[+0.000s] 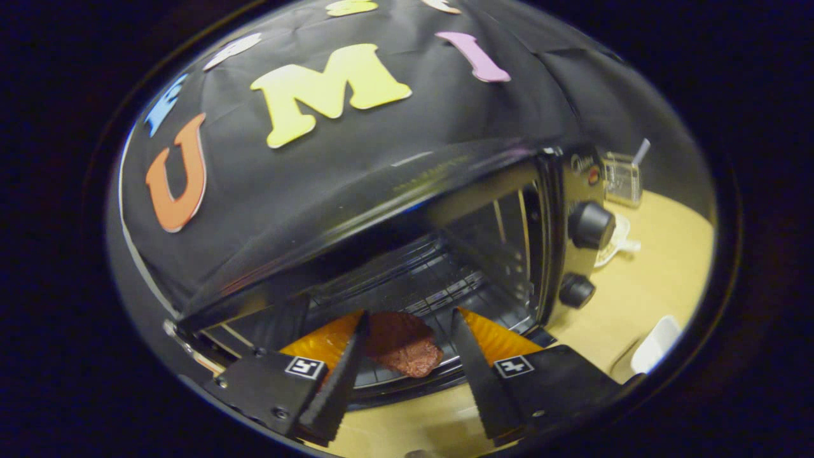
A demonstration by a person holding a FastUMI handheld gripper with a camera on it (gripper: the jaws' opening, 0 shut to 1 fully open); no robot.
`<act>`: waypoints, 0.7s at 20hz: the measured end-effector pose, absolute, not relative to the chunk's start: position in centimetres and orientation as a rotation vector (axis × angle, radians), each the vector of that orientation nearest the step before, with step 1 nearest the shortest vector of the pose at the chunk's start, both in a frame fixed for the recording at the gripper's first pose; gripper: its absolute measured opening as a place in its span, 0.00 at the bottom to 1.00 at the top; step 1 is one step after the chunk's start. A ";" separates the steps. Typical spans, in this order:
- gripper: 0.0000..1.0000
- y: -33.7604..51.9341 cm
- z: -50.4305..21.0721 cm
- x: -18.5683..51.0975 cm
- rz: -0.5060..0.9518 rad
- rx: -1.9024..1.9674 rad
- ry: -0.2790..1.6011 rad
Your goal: Open the toaster oven, put the food inside, and close the toaster oven door.
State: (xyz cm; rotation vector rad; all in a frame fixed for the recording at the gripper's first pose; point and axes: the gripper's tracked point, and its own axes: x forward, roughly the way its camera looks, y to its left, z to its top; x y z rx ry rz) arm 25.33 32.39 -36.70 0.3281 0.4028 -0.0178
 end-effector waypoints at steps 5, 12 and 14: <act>0.94 32.2 -36.0 22.3 0.040 0.242 0.436; 0.95 30.5 -33.9 17.0 0.108 0.142 0.477; 0.95 30.0 -33.8 14.8 0.127 0.109 0.495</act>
